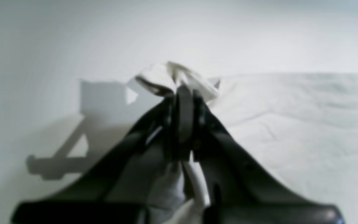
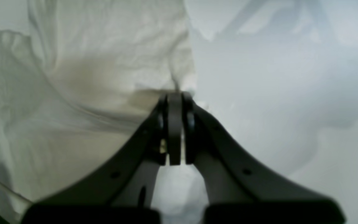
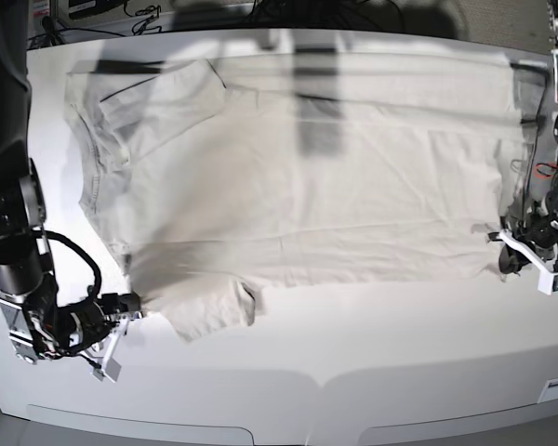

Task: Fold the T-shirt properly
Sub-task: 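Lift the held edge and fold it over onto the shirt's other half, then regrasp the folded edge with right gripper and pull it straight, then fold the loose sleeve end over with the right gripper, then grasp the strip's end with the left gripper and fold it inward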

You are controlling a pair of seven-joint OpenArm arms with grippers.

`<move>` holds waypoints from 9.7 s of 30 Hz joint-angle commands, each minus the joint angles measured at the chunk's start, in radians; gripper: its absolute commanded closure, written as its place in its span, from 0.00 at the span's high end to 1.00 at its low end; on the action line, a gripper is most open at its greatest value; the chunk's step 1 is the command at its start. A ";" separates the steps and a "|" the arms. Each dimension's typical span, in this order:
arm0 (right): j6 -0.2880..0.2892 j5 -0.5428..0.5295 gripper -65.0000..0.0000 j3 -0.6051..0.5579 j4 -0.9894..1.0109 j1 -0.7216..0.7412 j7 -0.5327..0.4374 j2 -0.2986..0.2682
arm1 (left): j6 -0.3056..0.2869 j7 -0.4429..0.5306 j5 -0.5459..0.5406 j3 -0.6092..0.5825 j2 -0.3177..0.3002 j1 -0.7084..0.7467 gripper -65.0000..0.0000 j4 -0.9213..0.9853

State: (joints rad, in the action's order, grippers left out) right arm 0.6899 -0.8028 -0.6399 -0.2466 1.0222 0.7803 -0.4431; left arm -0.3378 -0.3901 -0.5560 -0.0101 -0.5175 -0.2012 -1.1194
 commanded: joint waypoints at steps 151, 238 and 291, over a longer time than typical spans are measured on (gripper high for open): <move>-0.803 0.558 0.44 -0.026 -1.810 -1.180 0.028 -0.522 | -0.122 0.024 0.196 0.571 0.148 0.772 0.67 -0.602; -0.135 -0.185 0.44 0.396 -1.198 -0.880 -0.066 -0.053 | -0.211 -0.483 -0.777 0.662 0.126 0.714 0.00 -0.597; -0.334 -0.383 0.44 0.397 -1.269 -0.954 0.212 -0.273 | -0.209 -0.352 -0.190 0.332 0.132 0.584 0.60 -0.694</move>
State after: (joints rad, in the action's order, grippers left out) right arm 0.3435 -1.1660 -0.2512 -1.5005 0.0479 1.0008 -0.6987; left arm -0.5350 -0.7616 -0.7322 0.3145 -0.3710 0.3855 -1.7954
